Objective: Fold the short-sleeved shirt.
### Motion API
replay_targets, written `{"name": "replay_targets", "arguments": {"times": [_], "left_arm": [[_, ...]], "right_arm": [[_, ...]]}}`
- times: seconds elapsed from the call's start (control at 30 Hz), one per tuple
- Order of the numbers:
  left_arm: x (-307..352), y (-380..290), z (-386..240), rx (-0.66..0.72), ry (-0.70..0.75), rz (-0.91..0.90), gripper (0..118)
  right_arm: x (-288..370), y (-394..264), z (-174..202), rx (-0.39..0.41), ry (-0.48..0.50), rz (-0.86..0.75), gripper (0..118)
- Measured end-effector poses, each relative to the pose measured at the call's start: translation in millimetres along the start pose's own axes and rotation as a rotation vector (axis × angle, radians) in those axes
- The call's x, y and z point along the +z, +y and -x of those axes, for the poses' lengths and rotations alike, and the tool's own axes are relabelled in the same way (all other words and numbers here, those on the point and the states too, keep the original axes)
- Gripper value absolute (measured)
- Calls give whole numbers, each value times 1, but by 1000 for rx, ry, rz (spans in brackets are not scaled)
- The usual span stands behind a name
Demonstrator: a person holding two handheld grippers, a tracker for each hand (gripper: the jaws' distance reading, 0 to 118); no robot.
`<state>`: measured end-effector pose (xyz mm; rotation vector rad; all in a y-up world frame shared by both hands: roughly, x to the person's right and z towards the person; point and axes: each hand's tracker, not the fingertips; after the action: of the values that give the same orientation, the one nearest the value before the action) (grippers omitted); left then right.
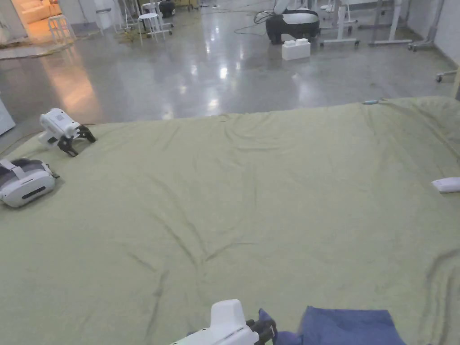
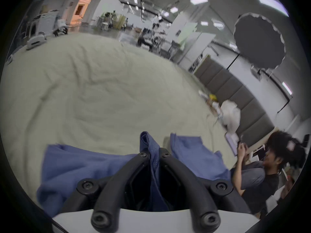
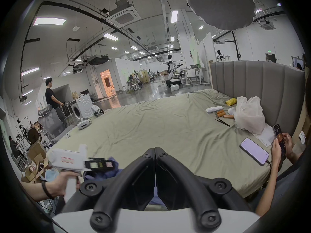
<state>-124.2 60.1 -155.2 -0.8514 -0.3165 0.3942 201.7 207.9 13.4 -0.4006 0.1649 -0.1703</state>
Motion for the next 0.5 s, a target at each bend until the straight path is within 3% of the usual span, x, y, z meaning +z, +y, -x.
{"name": "replay_targets", "arguments": {"times": [0.03, 0.1, 0.13, 0.2, 0.27, 0.33, 0.4, 0.43, 0.5], "left_arm": [[-7, -5, 1, -7, 19, 7, 16], [-13, -3, 5, -15, -43, 76, 57], [-3, 1, 10, 10, -110, 56, 70], [29, 7, 15, 36, -148, -40, 75], [60, 11, 29, 88, -118, -151, 89], [78, 4, 45, 180, -125, -200, 82], [67, -6, 54, 246, -190, -165, 16], [58, -15, 56, 267, -119, -110, 0], [27, -26, 56, 275, -255, -11, 0]], "right_arm": [[2, -2, -2, 3, -6, 6, 0], [2, -9, -10, -3, -22, 15, 0], [1, -12, -14, -12, -22, 23, 0], [-2, -17, -19, -36, -26, 30, 0], [-4, -22, -23, -53, -23, 33, 0], [-3, -25, -26, -73, -18, 35, 0], [-3, -23, -23, -90, -9, 42, 0], [-3, -24, -23, -95, -7, 46, 0], [-2, -24, -21, -89, -13, 51, 0]]}}
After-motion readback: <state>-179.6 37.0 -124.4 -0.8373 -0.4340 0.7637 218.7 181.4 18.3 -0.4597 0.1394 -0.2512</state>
